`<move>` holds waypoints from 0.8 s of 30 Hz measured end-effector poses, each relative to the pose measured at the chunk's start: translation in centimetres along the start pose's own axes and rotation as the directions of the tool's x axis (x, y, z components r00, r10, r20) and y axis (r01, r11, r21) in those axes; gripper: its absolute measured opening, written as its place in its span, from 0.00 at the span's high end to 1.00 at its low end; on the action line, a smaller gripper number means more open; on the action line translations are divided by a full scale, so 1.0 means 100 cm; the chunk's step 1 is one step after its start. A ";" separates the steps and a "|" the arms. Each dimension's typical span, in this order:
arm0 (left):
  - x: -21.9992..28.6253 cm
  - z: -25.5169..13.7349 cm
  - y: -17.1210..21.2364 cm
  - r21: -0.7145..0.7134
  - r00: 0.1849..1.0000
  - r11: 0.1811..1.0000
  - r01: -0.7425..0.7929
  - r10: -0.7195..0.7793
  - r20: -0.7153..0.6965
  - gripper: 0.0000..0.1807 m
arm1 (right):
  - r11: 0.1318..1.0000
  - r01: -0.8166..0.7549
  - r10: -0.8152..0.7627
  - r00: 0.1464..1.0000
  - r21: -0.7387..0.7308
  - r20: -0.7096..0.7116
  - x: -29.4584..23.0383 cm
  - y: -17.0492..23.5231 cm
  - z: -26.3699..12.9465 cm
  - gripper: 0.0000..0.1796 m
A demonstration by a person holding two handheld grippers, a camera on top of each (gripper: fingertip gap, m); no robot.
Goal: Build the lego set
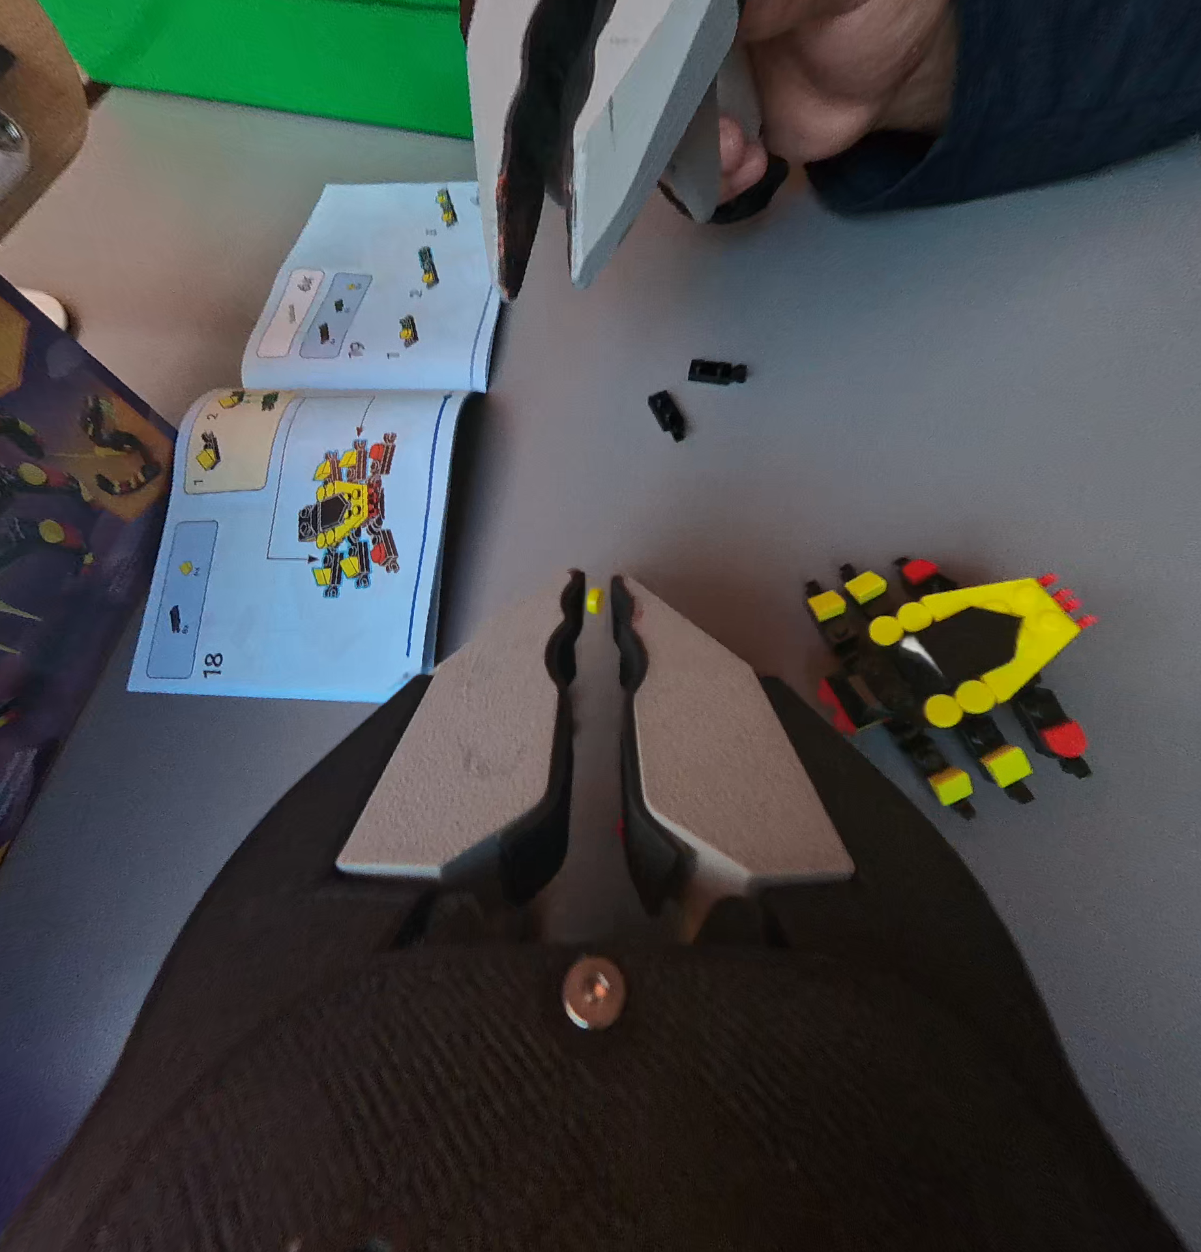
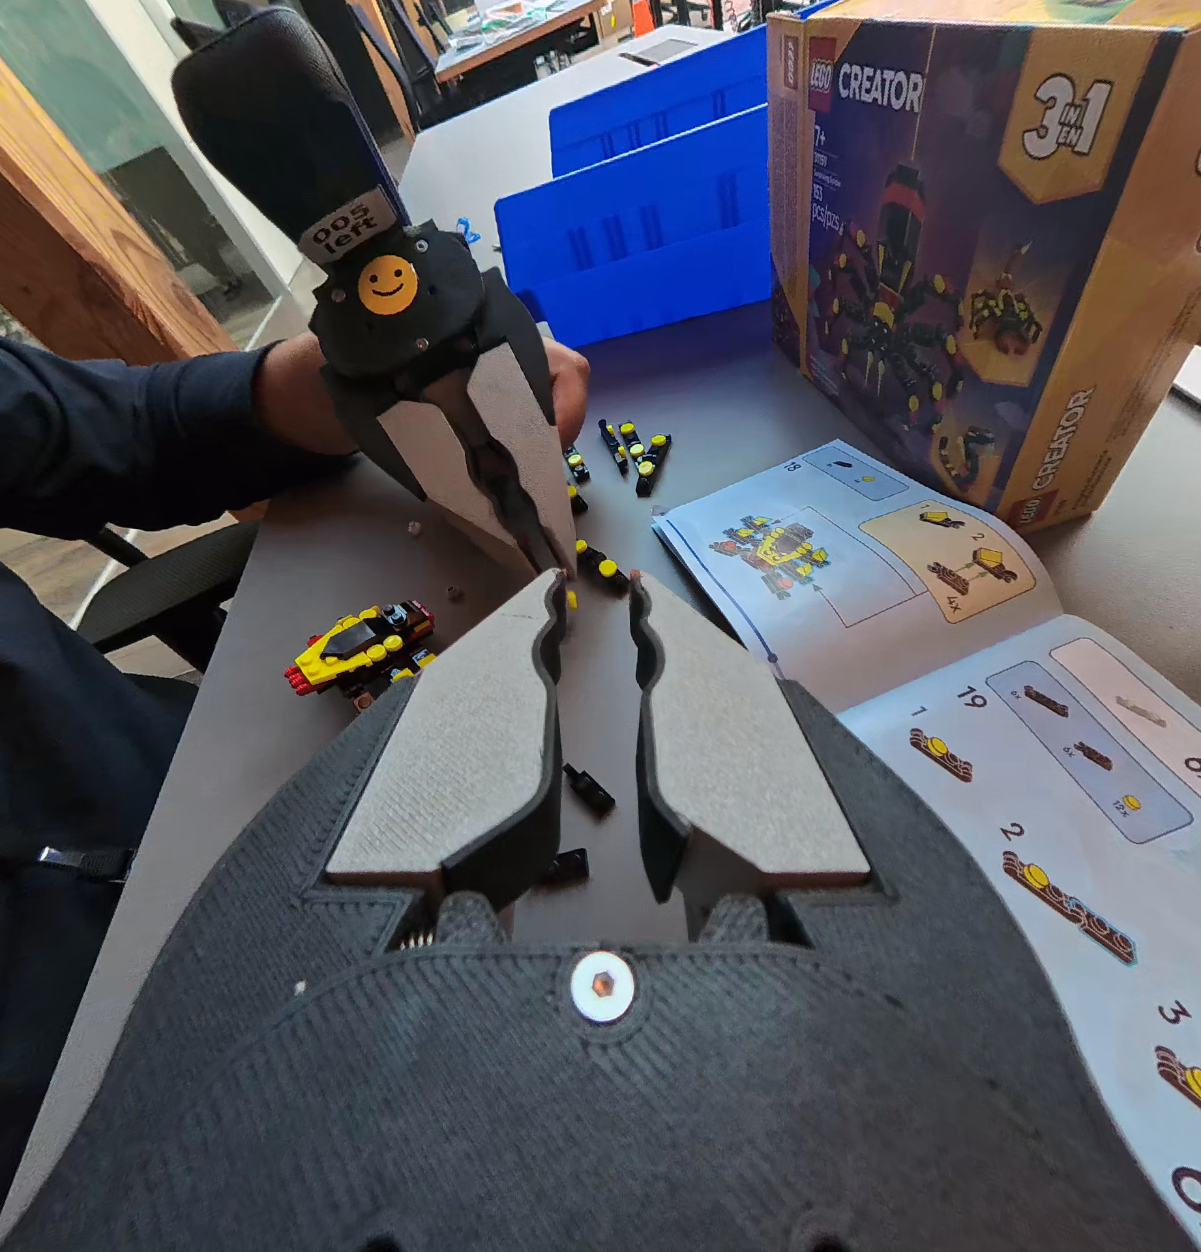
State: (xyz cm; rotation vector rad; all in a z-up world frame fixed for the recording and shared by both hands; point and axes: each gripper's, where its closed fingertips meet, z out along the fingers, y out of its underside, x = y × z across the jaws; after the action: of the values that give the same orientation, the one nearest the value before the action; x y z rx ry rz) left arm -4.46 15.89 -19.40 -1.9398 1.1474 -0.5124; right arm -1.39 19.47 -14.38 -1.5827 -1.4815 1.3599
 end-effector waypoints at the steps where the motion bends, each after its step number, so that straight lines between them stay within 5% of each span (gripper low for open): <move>1: 0.000 0.002 0.007 -0.045 1.000 0.999 0.001 -0.001 0.003 0.96 | 1.000 0.002 -0.002 1.000 -0.003 -0.002 0.000 0.001 0.000 0.92; 9: 0.002 0.002 0.012 -0.076 0.998 0.996 -0.054 0.055 0.015 0.91 | 0.999 0.033 -0.034 0.999 -0.017 -0.021 0.002 0.003 -0.001 0.91; 17: -0.048 -0.022 -0.035 0.190 0.978 0.969 0.157 -0.179 0.109 0.81 | 0.991 0.116 -0.118 0.992 -0.065 -0.032 0.003 0.014 0.000 0.88; 24: -0.058 -0.014 -0.042 0.117 0.963 0.993 0.000 -0.031 0.267 0.85 | 0.979 0.167 -0.173 0.984 -0.118 -0.040 0.003 0.026 0.000 0.92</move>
State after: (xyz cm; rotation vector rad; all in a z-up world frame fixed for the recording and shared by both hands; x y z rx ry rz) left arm -6.07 21.38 -14.87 -1.8523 0.9099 -0.3042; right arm -0.52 19.19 -16.80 -1.5085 -1.6491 1.1501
